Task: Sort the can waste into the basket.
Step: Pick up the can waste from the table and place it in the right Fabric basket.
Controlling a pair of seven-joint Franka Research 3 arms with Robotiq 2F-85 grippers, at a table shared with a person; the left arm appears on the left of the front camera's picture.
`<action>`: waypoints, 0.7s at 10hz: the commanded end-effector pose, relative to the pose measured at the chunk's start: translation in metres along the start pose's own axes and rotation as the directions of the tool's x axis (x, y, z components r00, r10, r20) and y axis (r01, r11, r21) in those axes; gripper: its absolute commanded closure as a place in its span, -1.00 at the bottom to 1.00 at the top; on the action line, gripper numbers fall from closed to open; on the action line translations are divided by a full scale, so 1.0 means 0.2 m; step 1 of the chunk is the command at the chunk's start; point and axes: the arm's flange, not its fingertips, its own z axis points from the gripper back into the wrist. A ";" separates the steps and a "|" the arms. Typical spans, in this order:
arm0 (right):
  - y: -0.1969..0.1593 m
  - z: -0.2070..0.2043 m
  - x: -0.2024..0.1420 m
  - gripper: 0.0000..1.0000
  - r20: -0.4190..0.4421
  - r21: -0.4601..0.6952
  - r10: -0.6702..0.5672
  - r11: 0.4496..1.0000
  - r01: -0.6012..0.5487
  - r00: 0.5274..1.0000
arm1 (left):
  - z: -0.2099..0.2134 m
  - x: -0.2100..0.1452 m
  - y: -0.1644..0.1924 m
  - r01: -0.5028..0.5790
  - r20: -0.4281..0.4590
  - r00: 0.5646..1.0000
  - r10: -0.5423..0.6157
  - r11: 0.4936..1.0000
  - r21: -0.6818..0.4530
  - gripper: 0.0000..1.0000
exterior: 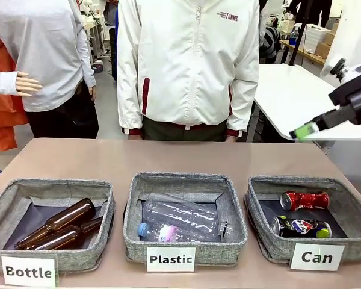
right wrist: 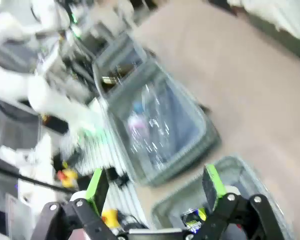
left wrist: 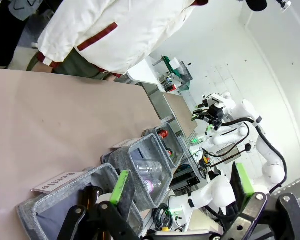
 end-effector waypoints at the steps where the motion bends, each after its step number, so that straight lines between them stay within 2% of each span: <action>1: -0.02 0.01 -0.02 -0.97 0.662 0.253 -0.357 0.934 0.252 0.659 | 0.00 -0.01 -0.02 -0.007 -0.003 1.000 0.007 1.000 0.009 -1.00; 3: -0.03 0.06 -0.07 -0.97 0.743 0.335 -0.420 0.907 0.254 0.521 | 0.00 -0.01 -0.02 -0.007 -0.003 1.000 0.007 1.000 0.009 -1.00; 4: -0.02 0.08 -0.09 -0.97 0.766 0.347 -0.417 0.909 0.231 0.490 | 0.00 -0.01 -0.02 -0.007 -0.003 1.000 0.007 1.000 0.009 -1.00; 5: -0.03 0.07 -0.09 -0.97 0.754 0.347 -0.421 0.907 0.239 0.504 | 0.00 -0.01 -0.02 -0.007 -0.003 1.000 0.007 1.000 0.009 -1.00; 6: -0.08 0.12 -0.09 -0.97 0.487 0.244 -0.346 0.936 0.255 0.802 | 0.00 -0.01 -0.02 -0.007 -0.003 1.000 0.007 1.000 0.009 -1.00; 7: -0.08 0.12 -0.09 -0.97 0.487 0.244 -0.346 0.936 0.255 0.802 | 0.00 -0.01 -0.02 -0.007 -0.003 1.000 0.007 1.000 0.009 -1.00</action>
